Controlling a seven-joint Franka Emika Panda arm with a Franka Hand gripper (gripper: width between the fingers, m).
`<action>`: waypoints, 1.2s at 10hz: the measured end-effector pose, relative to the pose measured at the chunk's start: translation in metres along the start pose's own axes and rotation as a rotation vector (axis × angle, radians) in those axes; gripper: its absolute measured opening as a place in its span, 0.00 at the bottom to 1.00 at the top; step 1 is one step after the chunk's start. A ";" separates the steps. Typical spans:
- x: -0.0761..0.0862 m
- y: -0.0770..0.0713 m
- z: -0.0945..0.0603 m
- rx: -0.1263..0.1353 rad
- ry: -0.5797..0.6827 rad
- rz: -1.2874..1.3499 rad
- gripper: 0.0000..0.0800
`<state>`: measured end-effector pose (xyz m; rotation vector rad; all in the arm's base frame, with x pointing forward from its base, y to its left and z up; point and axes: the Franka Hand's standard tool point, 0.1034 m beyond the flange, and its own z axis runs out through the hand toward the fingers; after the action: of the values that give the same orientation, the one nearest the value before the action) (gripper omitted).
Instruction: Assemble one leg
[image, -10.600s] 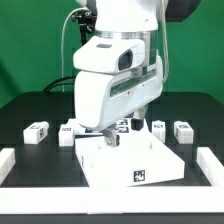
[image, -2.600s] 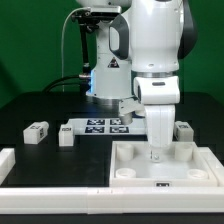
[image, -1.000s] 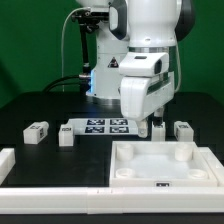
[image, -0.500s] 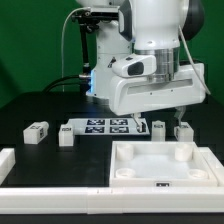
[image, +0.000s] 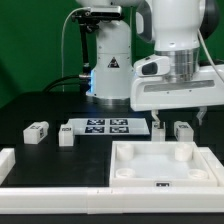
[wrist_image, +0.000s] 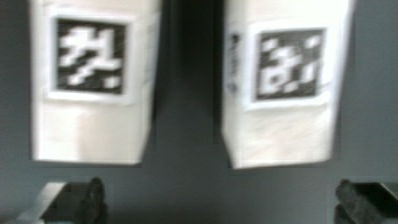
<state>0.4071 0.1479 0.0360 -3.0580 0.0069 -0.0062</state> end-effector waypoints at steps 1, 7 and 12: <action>-0.003 -0.009 0.001 0.001 -0.002 -0.017 0.81; -0.008 0.003 0.000 -0.028 -0.242 -0.076 0.81; -0.022 -0.002 -0.004 -0.060 -0.710 -0.070 0.81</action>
Offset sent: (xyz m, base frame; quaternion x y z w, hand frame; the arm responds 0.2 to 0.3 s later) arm 0.0000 0.0000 0.0000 0.0000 0.0000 0.0000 1.0000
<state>0.3854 0.1501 0.0398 -2.9271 -0.1453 1.0728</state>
